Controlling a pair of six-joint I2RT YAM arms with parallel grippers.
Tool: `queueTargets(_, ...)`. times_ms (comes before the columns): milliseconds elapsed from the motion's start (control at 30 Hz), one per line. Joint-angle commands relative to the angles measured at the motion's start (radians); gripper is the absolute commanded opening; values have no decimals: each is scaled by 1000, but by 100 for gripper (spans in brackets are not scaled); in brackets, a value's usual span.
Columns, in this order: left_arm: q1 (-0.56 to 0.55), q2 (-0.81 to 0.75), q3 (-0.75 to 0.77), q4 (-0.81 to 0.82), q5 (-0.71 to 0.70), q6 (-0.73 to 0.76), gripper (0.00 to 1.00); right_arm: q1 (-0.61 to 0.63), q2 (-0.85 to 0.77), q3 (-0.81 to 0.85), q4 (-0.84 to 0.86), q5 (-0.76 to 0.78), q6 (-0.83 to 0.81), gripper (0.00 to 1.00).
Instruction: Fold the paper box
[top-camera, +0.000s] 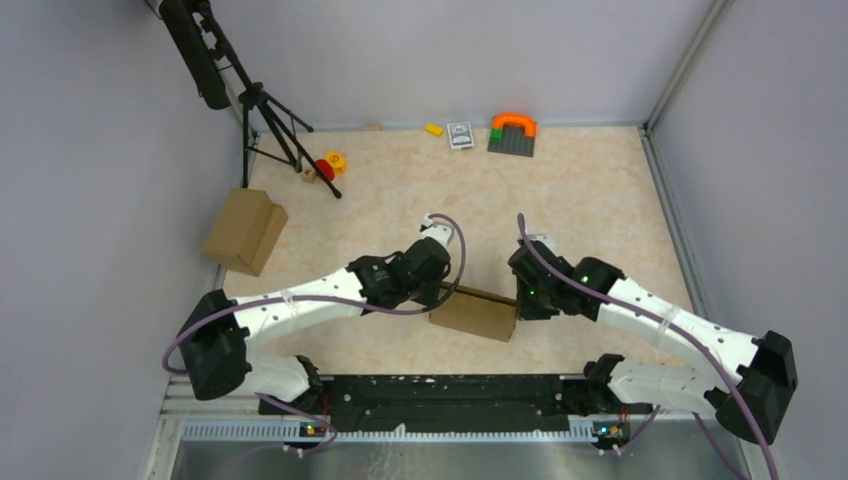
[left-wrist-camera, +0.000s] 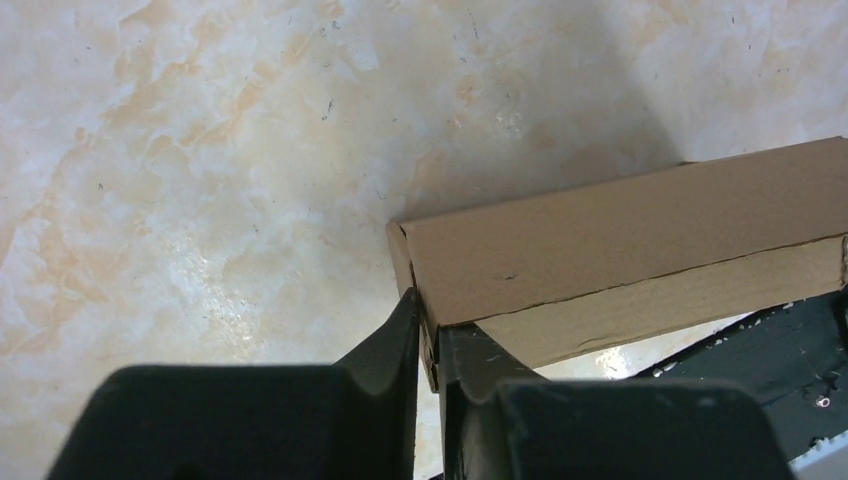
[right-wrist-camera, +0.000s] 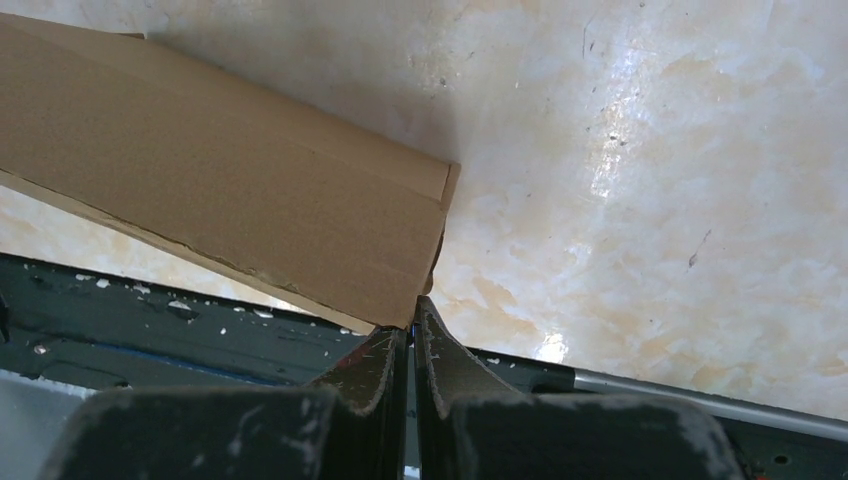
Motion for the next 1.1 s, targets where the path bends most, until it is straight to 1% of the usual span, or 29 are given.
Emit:
queueTargets(0,1,23,17,25,27,-21,7,-1,12,35,19,-5,0,0)
queueTargets(133,-14,21,-8,48,-2,-51,3,-1,18,47,39,-29,20,0)
queueTargets(333,-48,21,-59,101,-120,-81,0,-1,45,74,38,-56,23,0)
queueTargets(533,-90,52,-70,99,-235,-89,0,-2,44,92,12,-40,27,0)
queueTargets(733,-151,67,-84,91,-367,-113,0,-17,31,96,17,-74,34,0)
queueTargets(1067,-206,16,-139,128,-463,-146,0,-74,-14,76,67,-132,72,0)
